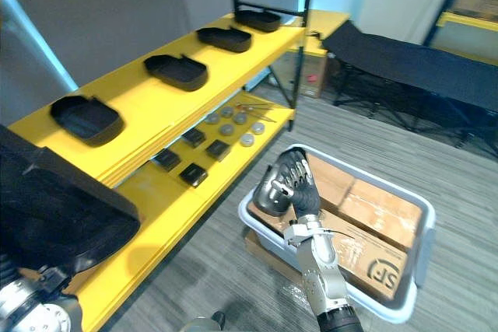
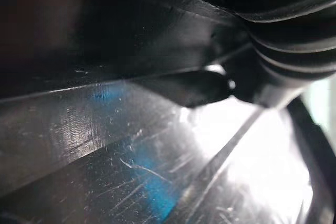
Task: Walk over and take plastic housings, then place them on the shelf
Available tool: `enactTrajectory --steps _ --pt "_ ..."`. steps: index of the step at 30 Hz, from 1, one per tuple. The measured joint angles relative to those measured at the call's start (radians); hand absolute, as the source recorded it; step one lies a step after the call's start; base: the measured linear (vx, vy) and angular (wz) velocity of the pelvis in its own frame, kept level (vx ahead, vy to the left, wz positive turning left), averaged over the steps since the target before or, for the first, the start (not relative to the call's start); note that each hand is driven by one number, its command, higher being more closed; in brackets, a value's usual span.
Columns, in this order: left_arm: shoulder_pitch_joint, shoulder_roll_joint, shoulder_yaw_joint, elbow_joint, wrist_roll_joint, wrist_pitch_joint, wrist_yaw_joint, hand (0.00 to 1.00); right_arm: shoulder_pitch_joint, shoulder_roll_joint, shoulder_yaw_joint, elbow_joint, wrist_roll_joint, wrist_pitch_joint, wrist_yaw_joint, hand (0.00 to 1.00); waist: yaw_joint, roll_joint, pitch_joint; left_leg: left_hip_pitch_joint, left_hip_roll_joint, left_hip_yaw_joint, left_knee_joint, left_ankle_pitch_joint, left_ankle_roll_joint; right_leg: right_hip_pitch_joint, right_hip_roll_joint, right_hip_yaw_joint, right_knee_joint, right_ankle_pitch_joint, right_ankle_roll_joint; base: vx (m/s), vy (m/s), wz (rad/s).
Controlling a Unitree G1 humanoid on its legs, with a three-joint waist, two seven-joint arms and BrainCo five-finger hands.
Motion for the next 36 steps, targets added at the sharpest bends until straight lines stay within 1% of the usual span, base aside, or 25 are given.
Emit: enactTrajectory --steps 2,4,6,7,8,10,11,12,13,14,16,17,19,20,22,26,28,29,30,31,32,33,34,35,36 --pt "0.009 -0.011 0.005 0.0 -0.035 -0.001 -0.037 1.0 -0.027 0.007 0.018 0.014 -0.002 0.0 0.013 0.0 0.002 -0.002 0.008 -0.008 -0.001 -0.03 0.009 0.0 0.0 -0.001 -0.002 -0.002 0.033 -0.023 -0.004 0.02 0.002 0.38" --pt "0.002 -0.019 0.0 0.0 -0.054 -0.002 -0.076 1.0 -0.042 0.004 0.016 0.02 -0.019 -0.001 0.016 0.0 -0.004 -0.005 0.014 -0.025 -0.003 -0.072 0.021 -0.001 0.0 -0.007 -0.004 0.011 0.093 -0.073 -0.018 0.01 -0.024 0.68" --pt "-0.037 -0.002 -0.032 0.0 -0.08 -0.003 -0.15 1.0 -0.041 -0.016 -0.018 0.016 -0.019 -0.003 0.011 0.0 -0.038 -0.014 0.027 -0.052 -0.013 -0.172 0.031 0.008 -0.013 -0.016 -0.002 0.096 0.199 -0.164 -0.044 0.01 -0.031 1.22" --pt "-0.049 0.011 -0.042 0.0 -0.081 -0.003 -0.168 1.0 -0.037 -0.02 -0.038 0.011 -0.018 -0.004 0.008 0.0 -0.041 -0.021 0.031 -0.058 -0.018 -0.197 0.031 0.013 -0.02 -0.017 -0.003 0.114 0.223 -0.191 -0.046 0.01 -0.078 1.21" --pt "-0.069 0.035 -0.051 0.001 -0.079 -0.007 -0.198 1.0 -0.037 -0.029 -0.075 0.009 -0.018 -0.003 -0.001 0.0 -0.04 -0.038 0.048 -0.057 -0.024 -0.227 0.031 0.024 -0.033 -0.011 -0.01 0.113 0.267 -0.24 -0.029 -0.01 -0.104 0.84" --pt "-0.071 0.056 -0.071 0.003 -0.076 -0.009 -0.217 1.0 -0.032 -0.047 -0.117 0.002 -0.019 -0.003 -0.008 0.0 -0.041 -0.034 0.066 -0.058 -0.024 -0.242 0.034 0.048 -0.046 0.01 -0.009 0.078 0.299 -0.276 -0.018 -0.04 -0.153 0.74" --pt "-0.07 0.056 -0.082 0.006 -0.076 -0.009 -0.228 1.0 -0.019 -0.053 -0.146 -0.01 -0.019 -0.001 -0.008 0.0 -0.057 -0.023 0.075 -0.065 -0.02 -0.202 0.031 0.072 -0.031 0.032 -0.007 0.045 0.302 -0.279 -0.022 -0.08 -0.135 1.15" --pt "-0.076 0.056 -0.101 0.007 -0.082 -0.01 -0.259 1.0 0.008 -0.056 -0.199 -0.039 -0.021 -0.001 -0.009 0.0 -0.09 -0.009 0.082 -0.092 -0.006 -0.062 0.03 0.074 0.035 0.057 -0.006 -0.02 0.301 -0.279 -0.022 -0.1 -0.079 1.38" --pt "-0.096 0.058 -0.126 0.012 -0.082 -0.015 -0.289 1.0 0.044 -0.058 -0.251 -0.077 -0.023 0.0 -0.011 0.0 -0.11 0.011 0.098 -0.102 0.031 0.068 0.029 0.092 0.098 0.074 -0.004 -0.066 0.303 -0.279 -0.022 -0.09 -0.035 1.32" --pt "-0.098 0.059 -0.142 0.014 -0.083 -0.02 -0.303 1.0 0.066 -0.062 -0.271 -0.096 -0.027 0.0 -0.011 0.0 -0.118 0.023 0.098 -0.117 0.049 0.137 0.03 0.104 0.119 0.079 -0.003 -0.089 0.303 -0.279 -0.022 -0.1 -0.007 1.16" --pt "-0.102 0.059 -0.223 0.021 -0.105 -0.03 -0.335 1.0 0.145 -0.081 -0.323 -0.14 -0.056 -0.004 -0.007 0.0 -0.146 0.052 0.095 -0.126 0.077 0.324 0.011 0.11 0.129 0.088 -0.031 -0.148 0.319 -0.282 -0.016 -0.06 0.045 0.9" --pt "-0.105 0.059 -0.238 0.021 -0.108 -0.03 -0.335 1.0 0.15 -0.084 -0.328 -0.139 -0.061 -0.004 -0.005 0.0 -0.147 0.057 0.095 -0.127 0.074 0.34 0.008 0.112 0.128 0.085 -0.041 -0.149 0.326 -0.285 -0.012 -0.03 0.085 0.31" --pt "-0.105 0.059 -0.257 0.021 -0.11 -0.031 -0.332 1.0 0.151 -0.082 -0.332 -0.139 -0.067 -0.005 -0.002 0.0 -0.143 0.069 0.099 -0.127 0.059 0.348 0.016 0.156 0.109 0.073 -0.068 -0.123 0.349 -0.306 0.014 -0.02 0.079 -0.15" --pt "-0.106 0.059 -0.258 0.026 -0.111 -0.031 -0.328 1.0 0.151 -0.072 -0.327 -0.137 -0.068 -0.012 0.016 0.0 -0.142 0.065 0.104 -0.126 0.057 0.365 0.035 0.173 0.087 0.068 -0.086 -0.099 0.361 -0.319 0.032 -0.01 0.088 -0.25" --pt "-0.106 0.06 -0.259 0.036 -0.11 -0.03 -0.315 1.0 0.148 -0.044 -0.326 -0.137 -0.068 -0.029 0.038 0.0 -0.142 0.047 0.121 -0.129 0.041 0.372 0.069 0.17 0.08 0.067 -0.114 -0.084 0.379 -0.333 0.03 0.01 0.085 -0.15" --pt "-0.123 0.067 -0.258 0.036 -0.103 -0.029 -0.308 1.0 0.146 -0.001 -0.296 -0.137 -0.101 -0.044 0.058 0.0 -0.136 -0.002 0.155 -0.193 0.02 0.384 0.204 0.096 0.092 0.063 -0.158 -0.089 0.394 -0.332 0.039 0.04 0.109 0.04" --pt "-0.138 0.083 -0.257 0.036 -0.098 -0.021 -0.311 1.0 0.147 0.018 -0.276 -0.137 -0.142 -0.061 0.057 0.0 -0.13 -0.031 0.172 -0.201 -0.014 0.384 0.241 0.048 0.109 0.088 -0.192 -0.106 0.412 -0.322 0.042 0.11 0.157 0.3" --pt "-0.154 0.093 -0.258 0.044 -0.094 -0.015 -0.313 1.0 0.151 0.021 -0.26 -0.137 -0.174 -0.082 0.055 0.0 -0.136 -0.032 0.175 -0.204 -0.035 0.365 0.251 0.03 0.118 0.063 -0.226 -0.083 0.504 -0.291 -0.001 0.1 0.197 0.62" --pt "-0.171 0.098 -0.255 0.049 -0.064 -0.005 -0.314 1.0 0.157 0.023 -0.243 -0.137 -0.18 -0.094 0.055 0.0 -0.139 -0.029 0.174 -0.195 -0.052 0.345 0.243 0.024 0.129 0.009 -0.256 -0.016 0.63 -0.229 -0.096 0.1 0.217 0.65" --pt "-0.175 0.101 -0.254 0.049 -0.05 -0.003 -0.314 1.0 0.157 0.025 -0.235 -0.137 -0.179 -0.098 0.056 0.0 -0.138 -0.029 0.174 -0.184 -0.06 0.336 0.232 0.021 0.133 -0.023 -0.268 0.024 0.688 -0.183 -0.154 0.13 0.224 0.6" --pt "-0.177 0.114 -0.25 0.049 -0.026 -0.001 -0.308 1.0 0.157 0.027 -0.217 -0.137 -0.179 -0.11 0.057 0.0 -0.138 -0.03 0.174 -0.149 -0.069 0.328 0.197 0.019 0.138 -0.085 -0.274 0.125 0.781 -0.037 -0.208 0.2 0.196 0.57" --pt "-0.179 0.141 -0.245 0.049 0.004 0.003 -0.29 1.0 0.156 0.03 -0.207 -0.137 -0.198 -0.115 0.058 0.0 -0.146 -0.018 0.179 -0.108 -0.074 0.294 0.153 0.017 0.145 -0.134 -0.256 0.218 0.862 0.052 -0.165 0.23 0.168 0.6" --pt "-0.186 0.157 -0.239 0.05 0.015 0.005 -0.282 1.0 0.154 0.035 -0.198 -0.138 -0.213 -0.117 0.059 0.0 -0.147 -0.018 0.181 -0.093 -0.071 0.271 0.135 0.017 0.154 -0.165 -0.231 0.252 0.91 -0.021 -0.133 0.24 0.112 0.62" --pt "-0.197 0.178 -0.232 0.051 0.019 0.015 -0.262 1.0 0.148 0.036 -0.175 -0.139 -0.231 -0.118 0.063 0.0 -0.15 -0.016 0.182 -0.067 -0.065 0.242 0.106 0.025 0.174 -0.223 -0.18 0.282 0.958 -0.147 -0.125 0.18 0.062 0.48" --pt "-0.204 0.186 -0.225 0.053 0.018 0.017 -0.254 1.0 0.146 0.036 -0.169 -0.139 -0.245 -0.119 0.064 0.0 -0.154 -0.013 0.184 -0.053 -0.063 0.226 0.093 0.027 0.178 -0.24 -0.152 0.281 0.958 -0.188 -0.121 0.28 0.091 0.72"
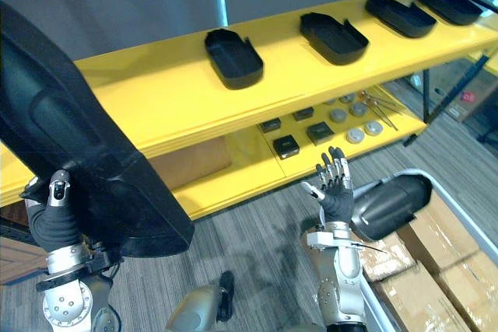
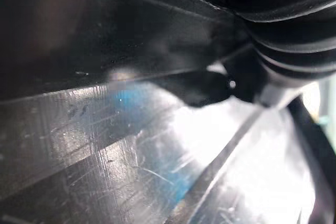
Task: Walk over and take plastic housings, then place them on the shelf
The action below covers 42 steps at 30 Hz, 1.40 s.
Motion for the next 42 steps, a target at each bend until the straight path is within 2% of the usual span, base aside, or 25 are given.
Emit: enactTrajectory --steps 1,2,4,5,7,8,9,10,12,14,16,17,20,23,24,25,26,28,29,30,32,33,36,39,42 --pt "-0.016 0.012 0.009 0.004 -0.005 0.009 0.011 1.0 -0.001 0.0 0.003 0.0 -0.013 0.0 0.005 0.0 -0.006 0.002 0.001 0.031 0.0 -0.031 -0.023 0.0 0.007 -0.034 0.072 -0.001 -0.066 -0.064 0.003 0.25 0.073 0.64" --pt "-0.021 0.018 0.009 0.004 -0.009 0.017 0.017 1.0 -0.002 -0.001 0.003 -0.001 -0.014 -0.001 0.006 0.0 -0.008 0.002 0.001 0.042 0.0 -0.039 -0.033 0.0 0.008 -0.046 0.1 0.004 -0.109 -0.082 0.005 0.31 0.042 0.77" --pt "-0.044 0.033 0.006 0.02 -0.047 0.033 0.026 1.0 -0.009 -0.013 0.003 -0.011 -0.019 -0.003 0.006 0.0 -0.024 0.003 0.001 0.051 -0.002 -0.089 -0.036 -0.014 0.006 -0.091 0.206 0.065 -0.332 -0.096 0.014 0.24 -0.052 0.72" --pt "-0.055 0.033 0.002 0.032 -0.056 0.035 0.027 1.0 -0.009 -0.016 0.003 -0.017 -0.019 -0.003 0.004 0.0 -0.029 0.003 0.001 0.051 -0.005 -0.105 -0.035 -0.016 0.003 -0.098 0.224 0.081 -0.381 -0.095 0.015 0.23 -0.11 0.8" --pt "-0.071 0.025 -0.007 0.064 -0.06 0.067 0.041 1.0 -0.009 -0.023 0.004 -0.036 -0.008 -0.003 0.003 0.0 -0.041 -0.01 -0.007 0.049 -0.025 -0.143 -0.033 -0.021 -0.018 -0.106 0.256 0.139 -0.539 -0.054 0.018 0.25 -0.177 0.69" --pt "-0.062 0.023 -0.014 0.075 -0.059 0.078 0.044 1.0 -0.008 -0.023 0.004 -0.041 -0.008 -0.003 0.008 0.0 -0.042 -0.032 -0.02 0.046 -0.048 -0.157 -0.029 -0.035 -0.033 -0.091 0.256 0.169 -0.613 0.032 0.0 0.18 -0.154 0.5" --pt "-0.06 0.011 -0.023 0.087 -0.058 0.083 0.044 1.0 -0.009 -0.032 0.001 -0.039 -0.008 -0.002 0.011 0.0 -0.045 -0.021 -0.017 0.047 -0.048 -0.169 -0.027 -0.042 -0.039 -0.079 0.258 0.167 -0.627 0.049 0.022 0.18 -0.174 0.47" --pt "-0.031 -0.02 -0.046 0.093 -0.049 0.092 0.041 1.0 -0.002 -0.053 0.0 -0.04 -0.007 -0.002 0.014 0.0 -0.043 0.015 -0.035 0.043 -0.027 -0.167 -0.028 -0.053 -0.049 -0.052 0.277 0.149 -0.669 0.059 0.018 0.19 -0.131 0.27" --pt "0.006 -0.057 -0.055 0.092 -0.047 0.091 0.029 1.0 -0.001 -0.069 0.0 -0.04 -0.015 -0.002 0.011 0.0 -0.044 0.054 -0.054 0.047 -0.004 -0.164 -0.031 -0.061 -0.059 -0.02 0.299 0.121 -0.713 0.067 0.01 0.29 -0.153 0.23" --pt "0.007 -0.057 -0.058 0.091 -0.052 0.075 0.021 1.0 0.0 -0.074 -0.017 -0.043 -0.043 -0.004 -0.01 0.0 -0.043 0.064 -0.061 0.056 0.008 -0.159 -0.029 -0.063 -0.065 0.002 0.308 0.103 -0.716 0.064 0.004 0.23 -0.092 0.34" --pt "0.009 -0.057 -0.069 0.081 -0.072 0.059 0.004 1.0 0.005 -0.076 -0.033 -0.07 -0.106 -0.005 -0.041 0.0 -0.043 0.063 -0.061 0.068 0.009 -0.144 -0.031 -0.061 -0.067 0.03 0.308 0.092 -0.724 0.055 -0.01 0.13 -0.029 0.41" --pt "0.011 -0.055 -0.085 0.073 -0.083 0.059 -0.01 1.0 0.017 -0.075 -0.056 -0.107 -0.13 -0.009 -0.058 0.0 -0.046 0.064 -0.062 0.065 0.005 -0.111 -0.031 -0.052 -0.079 0.046 0.3 0.064 -0.73 0.05 -0.018 0.09 0.005 0.73" --pt "0.002 -0.053 -0.112 0.066 -0.108 0.059 -0.052 1.0 0.042 -0.065 -0.124 -0.182 -0.14 -0.035 -0.094 0.0 -0.064 0.054 -0.061 0.064 -0.019 0.032 -0.036 -0.009 -0.068 0.09 0.254 -0.02 -0.703 0.013 -0.026 0.05 0.03 0.95" --pt "0.024 -0.058 -0.128 0.066 -0.137 0.06 -0.065 1.0 0.028 -0.073 -0.16 -0.202 -0.155 -0.066 -0.092 0.0 -0.058 0.046 -0.061 0.061 -0.062 -0.009 -0.047 0.036 -0.1 0.084 0.206 -0.035 -0.658 -0.021 -0.037 0.0 0.04 0.68" --pt "0.028 -0.058 -0.127 0.065 -0.135 0.061 -0.063 1.0 0.019 -0.072 -0.163 -0.202 -0.147 -0.078 -0.091 0.0 -0.053 0.029 -0.054 0.038 -0.082 -0.028 -0.026 0.04 -0.113 0.084 0.175 -0.028 -0.67 -0.032 -0.027 -0.04 0.048 0.23" --pt "0.029 -0.058 -0.126 0.064 -0.134 0.061 -0.062 1.0 0.011 -0.066 -0.164 -0.202 -0.145 -0.079 -0.091 0.0 -0.049 0.018 -0.047 0.022 -0.076 -0.01 0.009 0.008 -0.069 0.085 0.165 -0.029 -0.672 -0.037 -0.01 -0.07 0.064 0.23" --pt "0.029 -0.059 -0.126 0.065 -0.129 0.061 -0.058 1.0 -0.003 -0.063 -0.162 -0.201 -0.142 -0.079 -0.09 0.0 -0.049 0.032 -0.049 -0.004 -0.029 0.024 0.073 -0.027 -0.049 0.088 0.163 -0.027 -0.665 -0.039 0.002 -0.08 0.089 0.07" --pt "0.05 -0.063 -0.125 0.066 -0.115 0.061 -0.057 1.0 -0.022 -0.067 -0.15 -0.186 -0.125 -0.081 -0.088 0.0 -0.047 0.04 -0.051 -0.013 0.086 0.03 0.144 -0.041 -0.082 0.091 0.152 0.012 -0.64 -0.052 0.034 -0.06 0.176 -0.21" --pt "0.054 -0.063 -0.124 0.066 -0.112 0.061 -0.056 1.0 -0.022 -0.07 -0.146 -0.186 -0.125 -0.083 -0.088 0.0 -0.047 0.044 -0.052 0.001 0.107 0.028 0.136 -0.035 -0.091 0.089 0.146 0.023 -0.63 -0.057 0.047 -0.04 0.377 -0.58" --pt "0.062 -0.07 -0.121 0.067 -0.087 0.061 -0.058 1.0 -0.017 -0.083 -0.132 -0.185 -0.125 -0.091 -0.088 0.0 -0.049 0.066 -0.057 0.036 0.136 0.021 0.093 -0.029 -0.131 0.077 0.13 0.058 -0.606 -0.068 0.079 -0.03 0.385 -0.57" --pt "0.058 -0.073 -0.118 0.068 -0.066 0.063 -0.057 1.0 -0.013 -0.089 -0.12 -0.18 -0.127 -0.093 -0.093 0.0 -0.057 0.082 -0.07 0.074 0.121 0.044 0.047 -0.098 -0.168 0.066 0.115 0.09 -0.606 -0.057 0.111 0.0 0.448 -0.49" --pt "0.042 -0.059 -0.104 0.067 -0.033 0.072 -0.056 1.0 -0.007 -0.061 -0.112 -0.17 -0.127 -0.094 -0.096 0.0 -0.067 0.054 -0.07 0.087 0.082 0.075 0.027 -0.093 -0.15 0.062 0.08 0.119 -0.626 -0.037 0.121 0.0 0.374 -0.33" --pt "0.007 -0.007 -0.077 0.067 0.033 0.119 -0.045 1.0 0.004 -0.025 -0.047 -0.171 -0.126 -0.094 -0.087 0.0 -0.07 0.003 -0.08 0.084 0.049 0.134 0.004 -0.091 -0.127 0.062 0.058 0.16 -0.731 0.056 0.128 -0.01 0.27 -0.44" --pt "-0.069 0.049 -0.068 0.075 0.08 0.195 -0.007 1.0 0.017 -0.019 -0.009 -0.181 -0.127 -0.087 -0.068 0.0 -0.085 -0.008 -0.087 0.083 0.048 0.153 0.006 -0.097 -0.119 0.066 0.061 0.159 -0.768 0.087 0.133 0.01 0.088 -0.23" --pt "-0.189 0.069 -0.072 0.156 0.105 0.251 0.04 1.0 0.024 -0.034 -0.002 -0.189 -0.126 -0.069 -0.049 0.0 -0.108 0.005 -0.082 0.081 0.058 0.163 0.008 -0.096 -0.121 0.059 0.077 0.16 -0.769 0.094 0.143 0.0 -0.02 -0.07"
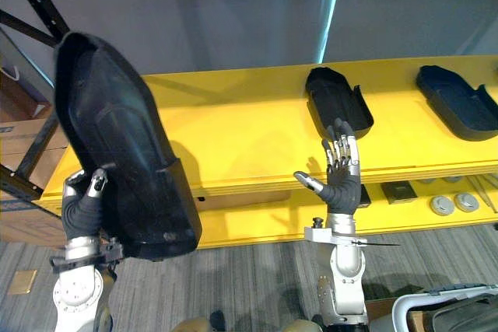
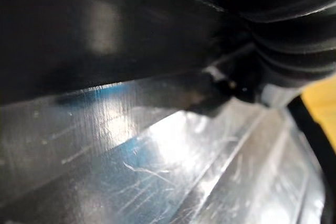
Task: Walk over and take plastic housings, then place them on the shelf
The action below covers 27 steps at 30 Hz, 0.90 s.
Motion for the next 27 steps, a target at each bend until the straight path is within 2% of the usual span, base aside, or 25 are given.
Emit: enactTrajectory --steps 3,6,9,10,12,13,16,20,22,24,27 --pt "-0.125 0.007 -0.016 0.154 0.002 0.079 0.064 1.0 0.007 -0.047 0.021 0.0 0.001 0.036 0.011 0.0 -0.033 0.04 -0.015 -0.017 0.017 0.002 -0.005 0.006 -0.009 -0.027 0.018 0.007 -0.001 0.001 0.002 0.01 -0.049 -0.08" --pt "-0.249 0.03 -0.017 0.314 -0.04 0.127 0.111 1.0 0.003 -0.091 0.029 -0.004 0.003 0.05 0.05 0.0 -0.066 0.059 -0.01 -0.014 0.034 0.006 -0.011 0.012 -0.018 -0.038 0.037 0.023 0.003 0.002 0.003 0.02 -0.057 -0.14" --pt "-0.329 0.062 -0.016 0.399 -0.095 0.145 0.135 1.0 -0.007 -0.115 0.033 -0.01 0.029 0.079 0.09 0.0 -0.083 0.063 -0.008 -0.013 0.041 0.023 -0.025 0.02 -0.022 -0.065 0.046 0.044 0.013 0.002 0.003 0.0 -0.033 -0.22" --pt "-0.361 0.075 -0.016 0.43 -0.153 0.147 0.142 1.0 -0.014 -0.131 0.036 -0.011 0.047 0.093 0.111 0.0 -0.092 0.068 -0.004 -0.01 0.042 0.028 -0.03 0.024 -0.022 -0.074 0.048 0.056 0.019 0.002 0.003 0.0 -0.01 -0.18" --pt "-0.421 0.082 -0.014 0.493 -0.207 0.166 0.155 1.0 -0.018 -0.141 0.041 -0.023 0.062 0.112 0.134 0.0 -0.104 0.087 0.008 0.003 0.04 0.031 -0.041 0.028 -0.021 -0.074 0.048 0.062 0.025 0.001 0.001 -0.01 0.001 -0.14" --pt "-0.469 0.089 -0.013 0.547 -0.239 0.169 0.169 1.0 -0.024 -0.152 0.054 -0.037 0.08 0.12 0.157 0.0 -0.107 0.107 0.019 0.005 0.038 0.033 -0.042 0.029 -0.018 -0.084 0.048 0.075 0.036 -0.002 -0.001 -0.03 0.008 -0.13" --pt "-0.53 0.138 -0.013 0.613 -0.245 0.19 0.192 1.0 -0.047 -0.175 0.098 -0.045 0.084 0.135 0.18 0.0 -0.125 0.13 0.041 0.003 0.036 0.031 -0.058 0.047 -0.017 -0.109 0.05 0.092 0.052 -0.006 -0.001 -0.06 -0.018 -0.15" --pt "-0.649 0.231 -0.011 0.744 -0.272 0.224 0.218 1.0 -0.067 -0.187 0.155 -0.064 0.089 0.174 0.197 0.0 -0.144 0.136 0.087 0.005 0.032 0.061 -0.089 0.071 -0.018 -0.189 0.056 0.148 0.132 -0.038 0.001 -0.1 -0.038 -0.23" --pt "-0.685 0.257 0.002 0.792 -0.284 0.261 0.229 1.0 -0.064 -0.196 0.173 -0.104 0.091 0.193 0.197 0.0 -0.155 0.136 0.099 0.001 0.027 0.082 -0.09 0.071 -0.018 -0.224 0.056 0.177 0.165 -0.051 0.004 -0.07 -0.009 -0.29" --pt "-0.731 0.284 0.003 0.863 -0.283 0.325 0.231 1.0 -0.06 -0.212 0.21 -0.146 0.107 0.195 0.197 0.0 -0.166 0.136 0.103 -0.001 0.023 0.11 -0.092 0.071 -0.018 -0.261 0.056 0.205 0.201 -0.059 0.006 -0.04 0.0 -0.28" --pt "-0.766 0.309 0.003 0.897 -0.282 0.381 0.227 1.0 -0.061 -0.217 0.249 -0.184 0.119 0.196 0.197 0.0 -0.181 0.135 0.121 -0.003 0.021 0.122 -0.094 0.071 -0.019 -0.283 0.058 0.222 0.225 -0.065 0.006 -0.02 -0.009 -0.14"
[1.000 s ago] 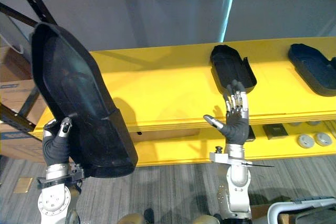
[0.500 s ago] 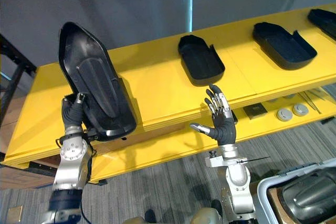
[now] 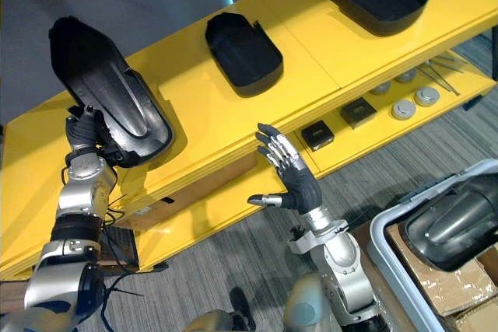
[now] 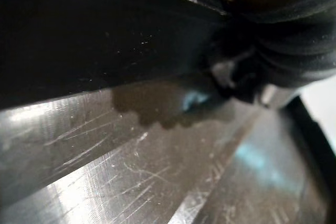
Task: Walk over and take plastic housings, then place them on the shelf
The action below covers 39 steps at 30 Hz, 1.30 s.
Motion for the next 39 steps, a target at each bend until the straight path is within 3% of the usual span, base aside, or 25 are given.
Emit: enactTrajectory --steps 6,14,15,23,32,35,39 --pt "-0.048 0.023 0.031 0.007 -0.002 0.11 -0.046 1.0 -0.007 -0.02 0.071 -0.067 0.001 0.018 -0.003 0.0 0.001 0.0 0.049 -0.036 0.008 0.029 0.015 0.001 -0.002 -0.062 0.007 0.022 0.04 -0.002 -0.002 -0.01 -0.012 -0.04" --pt "-0.168 0.043 0.019 0.044 0.013 0.153 -0.068 1.0 -0.04 -0.034 0.088 -0.1 0.0 0.061 -0.044 0.0 0.011 -0.009 0.094 -0.105 0.018 0.048 0.069 -0.007 0.0 -0.123 0.004 0.028 0.073 -0.005 -0.003 -0.03 -0.012 0.02" --pt "-0.175 0.05 0.018 0.046 0.016 0.169 -0.067 0.0 -0.041 -0.035 0.088 -0.101 0.0 0.062 -0.044 0.0 0.01 -0.009 0.095 -0.117 0.023 0.051 0.083 -0.011 -0.002 -0.132 0.007 0.03 0.075 -0.004 -0.003 0.0 0.0 0.0" --pt "-0.231 0.089 -0.016 0.092 0.018 0.189 -0.06 0.0 -0.042 -0.035 0.087 -0.105 0.001 0.055 -0.043 0.0 0.024 -0.021 0.102 -0.138 0.053 0.074 0.13 -0.036 -0.013 -0.147 0.033 0.049 0.077 -0.001 -0.002 0.0 -0.023 -0.09" --pt "-0.293 0.091 -0.016 0.124 0.009 0.195 0.045 0.0 -0.041 -0.035 0.088 -0.105 0.001 0.037 -0.051 0.0 0.026 -0.037 0.115 -0.154 0.063 0.075 0.164 -0.054 -0.014 -0.143 0.036 0.047 0.067 0.007 0.003 0.0 -0.003 0.0" --pt "-0.3 0.091 -0.019 0.134 -0.012 0.181 0.107 0.0 -0.041 -0.035 0.088 -0.104 0.0 0.018 -0.064 0.0 0.023 -0.037 0.115 -0.15 0.068 0.074 0.163 -0.054 -0.014 -0.129 0.039 0.043 0.047 0.016 0.004 0.0 0.0 0.0" --pt "-0.35 0.1 -0.019 0.146 -0.041 0.109 0.244 0.0 -0.019 -0.033 0.091 -0.096 0.0 -0.031 -0.068 0.0 0.014 -0.044 0.119 -0.142 0.079 0.073 0.159 -0.054 -0.014 -0.1 0.049 0.032 0.003 0.041 0.001 0.0 0.0 0.0"
